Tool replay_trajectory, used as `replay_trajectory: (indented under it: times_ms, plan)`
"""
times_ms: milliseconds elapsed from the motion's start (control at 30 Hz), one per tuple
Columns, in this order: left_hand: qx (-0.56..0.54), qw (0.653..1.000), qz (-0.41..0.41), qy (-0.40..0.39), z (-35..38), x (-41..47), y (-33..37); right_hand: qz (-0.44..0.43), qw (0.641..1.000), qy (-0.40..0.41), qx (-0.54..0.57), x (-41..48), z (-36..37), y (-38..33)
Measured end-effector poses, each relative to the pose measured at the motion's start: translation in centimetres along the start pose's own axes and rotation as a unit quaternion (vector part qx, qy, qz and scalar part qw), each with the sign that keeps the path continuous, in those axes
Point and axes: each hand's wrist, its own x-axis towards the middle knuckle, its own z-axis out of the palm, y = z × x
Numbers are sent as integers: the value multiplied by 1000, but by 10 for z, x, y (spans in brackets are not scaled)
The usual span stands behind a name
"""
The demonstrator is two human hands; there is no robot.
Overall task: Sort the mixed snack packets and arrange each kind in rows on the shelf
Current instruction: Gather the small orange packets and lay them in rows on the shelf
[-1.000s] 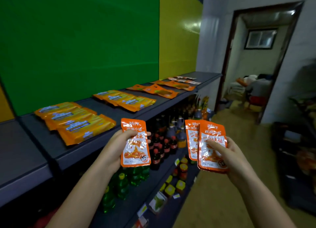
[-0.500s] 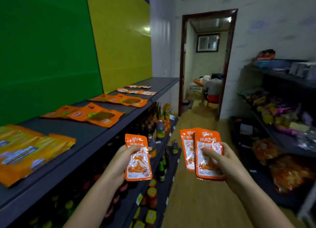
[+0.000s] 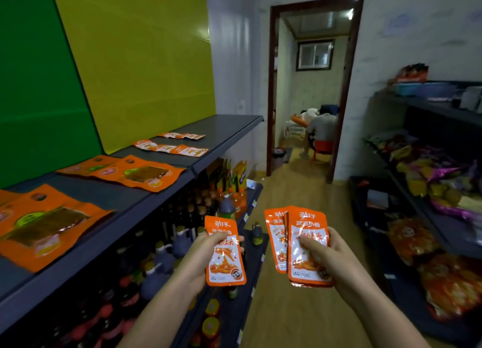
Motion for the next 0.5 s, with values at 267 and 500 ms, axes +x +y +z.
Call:
replay_trajectory:
  times_ms: [267,500]
  plan:
    - [-25,999,24,-7,100,100,21,-22,994,-102,-22,138,-35,-41]
    - [-42,995,56,72,144,157,34,2,985,-170,13,225,-26,-41]
